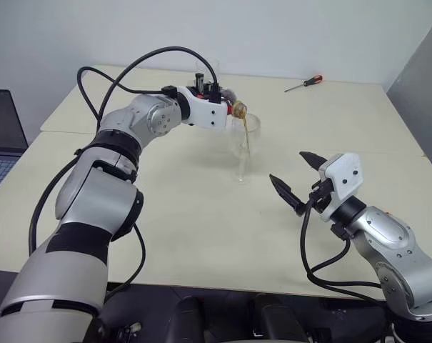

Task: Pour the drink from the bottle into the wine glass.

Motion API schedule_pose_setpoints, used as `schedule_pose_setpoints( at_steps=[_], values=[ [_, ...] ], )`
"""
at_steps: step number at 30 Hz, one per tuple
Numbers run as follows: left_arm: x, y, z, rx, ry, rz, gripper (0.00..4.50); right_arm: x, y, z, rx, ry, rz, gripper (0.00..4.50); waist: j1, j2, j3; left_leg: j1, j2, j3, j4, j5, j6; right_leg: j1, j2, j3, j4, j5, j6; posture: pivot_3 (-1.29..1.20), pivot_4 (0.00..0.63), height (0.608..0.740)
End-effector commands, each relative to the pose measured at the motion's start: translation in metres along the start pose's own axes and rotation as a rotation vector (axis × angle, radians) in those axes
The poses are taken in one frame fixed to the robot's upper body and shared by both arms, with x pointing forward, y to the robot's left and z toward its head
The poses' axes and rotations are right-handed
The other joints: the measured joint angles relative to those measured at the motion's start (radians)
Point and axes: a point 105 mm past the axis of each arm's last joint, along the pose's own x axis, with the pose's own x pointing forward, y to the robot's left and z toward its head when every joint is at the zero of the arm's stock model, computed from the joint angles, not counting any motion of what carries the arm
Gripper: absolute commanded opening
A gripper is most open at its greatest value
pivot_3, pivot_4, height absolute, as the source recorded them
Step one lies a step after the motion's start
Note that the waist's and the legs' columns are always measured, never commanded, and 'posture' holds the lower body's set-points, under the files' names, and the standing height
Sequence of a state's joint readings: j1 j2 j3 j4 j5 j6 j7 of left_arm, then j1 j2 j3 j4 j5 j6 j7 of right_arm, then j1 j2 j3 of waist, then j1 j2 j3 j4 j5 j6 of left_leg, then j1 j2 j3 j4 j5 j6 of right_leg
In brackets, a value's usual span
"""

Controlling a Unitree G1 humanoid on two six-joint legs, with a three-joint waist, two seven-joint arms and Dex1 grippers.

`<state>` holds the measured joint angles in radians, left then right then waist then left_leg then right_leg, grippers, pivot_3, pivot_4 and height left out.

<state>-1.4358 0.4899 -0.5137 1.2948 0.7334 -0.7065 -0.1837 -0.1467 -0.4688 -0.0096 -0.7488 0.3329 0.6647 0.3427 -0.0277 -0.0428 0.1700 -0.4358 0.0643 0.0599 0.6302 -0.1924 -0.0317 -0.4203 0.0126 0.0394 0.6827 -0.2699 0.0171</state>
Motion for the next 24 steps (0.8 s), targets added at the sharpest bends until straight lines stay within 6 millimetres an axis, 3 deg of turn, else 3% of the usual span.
schedule_pose_setpoints(
  at_steps=[1, 24],
  values=[
    [-0.0033, 0.0439, 0.0062, 0.057, -0.023, 0.115, 0.74, -0.0031, -0.0022, 0.0151, -0.044, -0.047, -0.024, 4.5, 0.0, 0.0, 0.0, 0.0, 0.0, 0.0, 0.0, 0.0, 0.0, 0.0, 0.0, 0.0, 0.0, 0.0, 0.0, 0.0, 0.15, 0.74],
    [-0.0038, 0.0399, 0.0012, 0.084, 0.005, 0.076, 0.73, -0.0087, -0.0051, 0.0105, -0.03, -0.022, -0.056, 4.5, 0.0, 0.0, 0.0, 0.0, 0.0, 0.0, 0.001, 0.0, 0.0, 0.0, 0.0, 0.0, 0.001, 0.0, 0.0, 0.0, 0.15, 0.74]
  ],
)
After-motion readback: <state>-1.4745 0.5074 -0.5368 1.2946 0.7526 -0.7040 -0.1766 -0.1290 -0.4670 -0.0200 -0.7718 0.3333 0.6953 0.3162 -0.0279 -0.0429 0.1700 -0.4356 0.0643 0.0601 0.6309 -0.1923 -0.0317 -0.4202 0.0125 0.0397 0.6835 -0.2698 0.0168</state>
